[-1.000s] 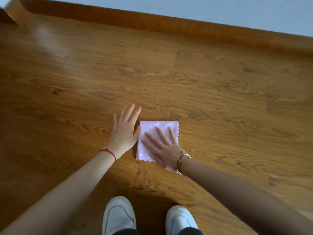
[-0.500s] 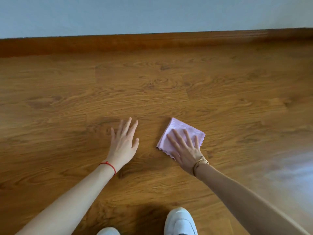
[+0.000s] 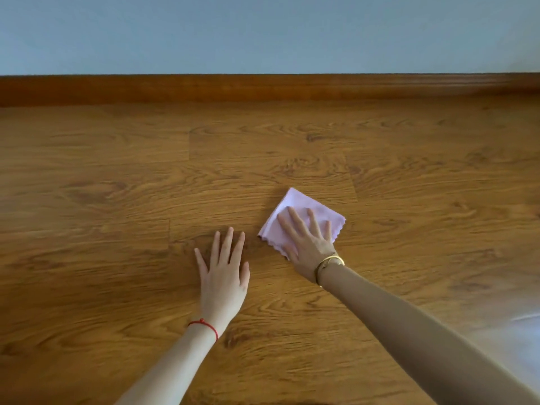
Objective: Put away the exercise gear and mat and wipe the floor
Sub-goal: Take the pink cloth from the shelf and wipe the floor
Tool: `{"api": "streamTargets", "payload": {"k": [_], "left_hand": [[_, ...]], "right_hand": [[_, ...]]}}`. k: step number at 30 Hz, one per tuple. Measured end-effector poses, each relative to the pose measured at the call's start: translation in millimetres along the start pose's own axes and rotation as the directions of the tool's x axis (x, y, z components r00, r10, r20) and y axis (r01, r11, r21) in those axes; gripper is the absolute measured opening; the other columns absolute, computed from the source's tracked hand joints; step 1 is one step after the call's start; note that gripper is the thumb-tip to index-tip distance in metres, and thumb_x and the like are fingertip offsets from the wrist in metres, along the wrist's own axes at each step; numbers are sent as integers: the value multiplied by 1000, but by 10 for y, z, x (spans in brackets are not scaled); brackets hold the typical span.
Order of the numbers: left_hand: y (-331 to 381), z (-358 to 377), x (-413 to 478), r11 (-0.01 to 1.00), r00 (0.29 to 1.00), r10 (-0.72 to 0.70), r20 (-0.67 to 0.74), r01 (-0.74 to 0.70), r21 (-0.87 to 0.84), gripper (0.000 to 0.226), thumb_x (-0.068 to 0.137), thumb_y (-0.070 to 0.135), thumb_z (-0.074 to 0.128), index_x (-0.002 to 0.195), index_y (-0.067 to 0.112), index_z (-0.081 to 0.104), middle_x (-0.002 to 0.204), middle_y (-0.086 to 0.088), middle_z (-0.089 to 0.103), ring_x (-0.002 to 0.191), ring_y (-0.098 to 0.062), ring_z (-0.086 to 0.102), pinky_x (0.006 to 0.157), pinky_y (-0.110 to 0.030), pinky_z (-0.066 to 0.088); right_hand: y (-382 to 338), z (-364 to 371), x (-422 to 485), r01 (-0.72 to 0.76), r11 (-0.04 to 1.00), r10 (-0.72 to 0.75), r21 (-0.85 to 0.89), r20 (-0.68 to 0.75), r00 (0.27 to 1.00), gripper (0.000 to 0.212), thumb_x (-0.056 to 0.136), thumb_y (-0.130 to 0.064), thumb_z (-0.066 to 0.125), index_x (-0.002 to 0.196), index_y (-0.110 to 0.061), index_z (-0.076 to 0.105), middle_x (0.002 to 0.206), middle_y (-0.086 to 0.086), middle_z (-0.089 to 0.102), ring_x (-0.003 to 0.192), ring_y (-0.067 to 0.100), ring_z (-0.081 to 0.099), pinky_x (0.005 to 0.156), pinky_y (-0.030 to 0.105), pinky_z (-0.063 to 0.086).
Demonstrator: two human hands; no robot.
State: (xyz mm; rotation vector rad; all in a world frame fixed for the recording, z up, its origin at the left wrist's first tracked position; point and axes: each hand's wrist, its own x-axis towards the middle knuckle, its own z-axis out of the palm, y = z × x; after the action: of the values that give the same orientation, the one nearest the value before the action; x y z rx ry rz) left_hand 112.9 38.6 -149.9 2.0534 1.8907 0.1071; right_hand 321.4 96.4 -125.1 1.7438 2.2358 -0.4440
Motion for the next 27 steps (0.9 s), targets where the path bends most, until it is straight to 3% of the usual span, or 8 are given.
{"api": "streamTargets", "payload": {"k": [3,6,14,22,27], "left_hand": [[-15,22,-12,1000,1000,1,12,-1,26,59,100,38,38,157,23,30,167,-2,20,155,-26,14,117,-70,13],[-38,41,-29,998,1000,-10,20,9,54,63,97,42,30,158,24,27,167,-1,18,155,-25,13,117,-70,9],[78,55,-47,996,999,-41,-30,43,82,60,99,37,26,157,24,30,166,-2,23,155,-27,15,115,-74,1],[71,-41,-8,991,1000,3,20,-6,134,66,96,48,21,156,23,33,163,-5,30,151,-32,27,116,-72,14],[-73,-211,36,986,988,63,142,-84,147,87,82,72,17,160,33,8,168,4,5,156,-26,7,120,-64,0]], "right_hand": [[-237,52,-201,144,990,-143,2,60,988,68,101,-42,31,154,-34,-11,163,-9,-16,149,35,-14,114,68,6],[-144,146,-496,199,980,-197,-10,103,975,67,101,-44,29,153,-36,-14,161,-10,-22,149,34,-18,115,65,4],[560,196,-877,-85,996,80,37,107,991,68,101,-43,33,153,-36,-12,161,-12,-21,150,32,-9,115,58,17],[1108,9,-364,-249,968,245,39,81,966,60,103,-46,21,153,-36,-10,161,-12,-17,150,31,-8,112,61,21],[1317,-167,178,-325,942,321,81,58,945,58,102,-46,18,152,-38,-11,162,-11,-15,151,32,-7,113,65,15]]}}
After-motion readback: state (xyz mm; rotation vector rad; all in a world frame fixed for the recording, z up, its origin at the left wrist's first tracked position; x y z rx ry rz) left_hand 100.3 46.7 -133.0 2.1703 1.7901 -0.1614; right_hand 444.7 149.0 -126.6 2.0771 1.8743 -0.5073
